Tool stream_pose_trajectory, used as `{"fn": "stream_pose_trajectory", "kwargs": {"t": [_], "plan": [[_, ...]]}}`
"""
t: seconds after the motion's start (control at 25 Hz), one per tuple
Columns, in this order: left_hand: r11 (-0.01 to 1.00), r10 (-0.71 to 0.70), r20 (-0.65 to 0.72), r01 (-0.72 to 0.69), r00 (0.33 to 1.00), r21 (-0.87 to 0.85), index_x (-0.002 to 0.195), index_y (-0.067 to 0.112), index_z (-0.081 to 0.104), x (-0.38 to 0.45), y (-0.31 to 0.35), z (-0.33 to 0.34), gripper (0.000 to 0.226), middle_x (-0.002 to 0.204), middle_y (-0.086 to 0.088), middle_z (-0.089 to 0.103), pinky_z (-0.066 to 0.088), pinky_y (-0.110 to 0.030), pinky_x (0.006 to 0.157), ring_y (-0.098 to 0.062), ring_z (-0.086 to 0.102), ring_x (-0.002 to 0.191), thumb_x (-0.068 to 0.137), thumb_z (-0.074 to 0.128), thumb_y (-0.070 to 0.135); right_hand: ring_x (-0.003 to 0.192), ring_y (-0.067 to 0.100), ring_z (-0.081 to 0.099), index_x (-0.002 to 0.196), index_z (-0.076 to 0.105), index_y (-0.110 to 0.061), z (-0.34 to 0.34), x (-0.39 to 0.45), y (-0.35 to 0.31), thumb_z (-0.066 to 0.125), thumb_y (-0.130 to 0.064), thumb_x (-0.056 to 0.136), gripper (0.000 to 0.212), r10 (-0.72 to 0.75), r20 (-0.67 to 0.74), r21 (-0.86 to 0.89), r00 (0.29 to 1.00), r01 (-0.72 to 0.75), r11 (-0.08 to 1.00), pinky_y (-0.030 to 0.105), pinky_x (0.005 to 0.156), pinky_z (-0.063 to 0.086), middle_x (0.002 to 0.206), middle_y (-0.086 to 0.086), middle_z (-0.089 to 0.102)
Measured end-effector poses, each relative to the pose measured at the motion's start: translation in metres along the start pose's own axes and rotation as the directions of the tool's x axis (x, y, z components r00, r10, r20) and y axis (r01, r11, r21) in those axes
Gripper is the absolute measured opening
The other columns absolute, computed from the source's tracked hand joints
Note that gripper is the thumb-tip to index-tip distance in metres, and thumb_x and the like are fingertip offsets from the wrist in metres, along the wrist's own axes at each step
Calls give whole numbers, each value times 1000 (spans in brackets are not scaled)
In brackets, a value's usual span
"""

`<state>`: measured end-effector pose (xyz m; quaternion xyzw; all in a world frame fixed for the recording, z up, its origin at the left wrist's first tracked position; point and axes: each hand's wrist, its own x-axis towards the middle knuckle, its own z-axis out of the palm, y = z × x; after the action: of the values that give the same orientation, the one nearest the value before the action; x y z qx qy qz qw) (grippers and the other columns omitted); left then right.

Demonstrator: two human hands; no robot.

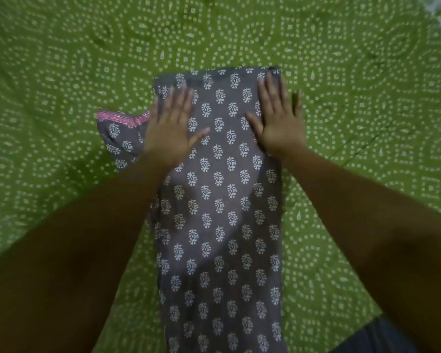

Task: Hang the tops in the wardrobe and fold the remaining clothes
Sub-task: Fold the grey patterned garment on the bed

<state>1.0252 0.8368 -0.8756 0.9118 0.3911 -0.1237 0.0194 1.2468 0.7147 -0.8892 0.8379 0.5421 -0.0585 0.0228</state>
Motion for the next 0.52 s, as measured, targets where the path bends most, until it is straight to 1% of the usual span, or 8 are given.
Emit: {"fn": "stream_pose_trajectory", "kwargs": {"t": [0.08, 0.12, 0.16, 0.2, 0.28, 0.32, 0.4, 0.52], "plan": [[965, -228, -16, 224, 974, -139, 151, 8, -7, 39, 2, -23, 84, 160, -10, -11, -2, -49, 119, -27, -11, 146, 92, -2, 68, 147, 27, -7, 153, -1, -11, -18, 33, -4, 11, -56, 98, 72, 250, 7, 108, 968, -250, 962, 48, 116, -11, 160, 7, -4], [933, -297, -29, 284, 954, -222, 151, 6, -3, 42, 15, -30, 81, 160, -11, -7, -2, -49, 119, -27, -9, 147, 94, 0, 63, 147, 29, -7, 152, 0, -7, -23, 33, -16, 15, -51, 99, 70, 329, 3, 190, 944, -323, 927, 48, 117, -9, 160, 10, -4], [910, -327, -55, 298, 943, -289, 152, 5, 0, 34, 33, -30, 75, 160, -11, -3, -2, -48, 119, -28, -6, 147, 97, 2, 57, 147, 29, -6, 152, 1, -5, -24, 21, -34, 20, -44, 100, 67, 363, -8, 294, 932, -345, 892, 47, 118, -6, 160, 12, -2], [908, -311, -77, 272, 947, -319, 152, 6, 2, 14, 54, -26, 69, 160, -10, 0, -1, -46, 120, -27, -3, 148, 99, 4, 51, 147, 29, -5, 151, 2, -3, -22, -2, -53, 25, -37, 101, 65, 359, -8, 384, 933, -328, 863, 45, 119, -4, 160, 13, -1], [951, -197, -80, 170, 977, -260, 152, 8, 1, -58, 94, -3, 61, 161, -8, 2, -1, -43, 120, -24, -1, 148, 101, 5, 42, 147, 25, -4, 151, 4, -4, -7, -79, -90, 28, -27, 101, 60, 291, 52, 471, 955, -281, 836, 42, 120, 1, 160, 12, 1], [972, -113, -64, 96, 992, -215, 152, 9, 1, -104, 107, 14, 60, 161, -8, 3, -2, -42, 119, -23, -2, 148, 101, 5, 39, 147, 22, -4, 151, 4, -5, 3, -127, -102, 25, -27, 101, 59, 246, 96, 453, 965, -262, 852, 43, 120, 5, 160, 11, 2], [990, 56, -2, -56, 998, -133, 153, 11, 6, -190, 112, 47, 60, 161, -7, 5, -1, -43, 119, -22, -2, 148, 101, 11, 40, 148, 20, 2, 152, 9, -7, 18, -213, -106, 23, -31, 100, 59, 181, 147, 319, 972, -220, 922, 44, 119, 12, 160, 9, 6], [968, 206, 20, -201, 978, -149, 152, 13, 16, -259, 97, 67, 66, 160, -1, 9, 3, -42, 119, -19, 5, 148, 98, 28, 48, 148, 19, 5, 152, 14, -9, 25, -257, -95, 27, -36, 100, 60, 177, 203, 223, 963, -222, 949, 42, 119, 8, 160, 7, 10]]}}
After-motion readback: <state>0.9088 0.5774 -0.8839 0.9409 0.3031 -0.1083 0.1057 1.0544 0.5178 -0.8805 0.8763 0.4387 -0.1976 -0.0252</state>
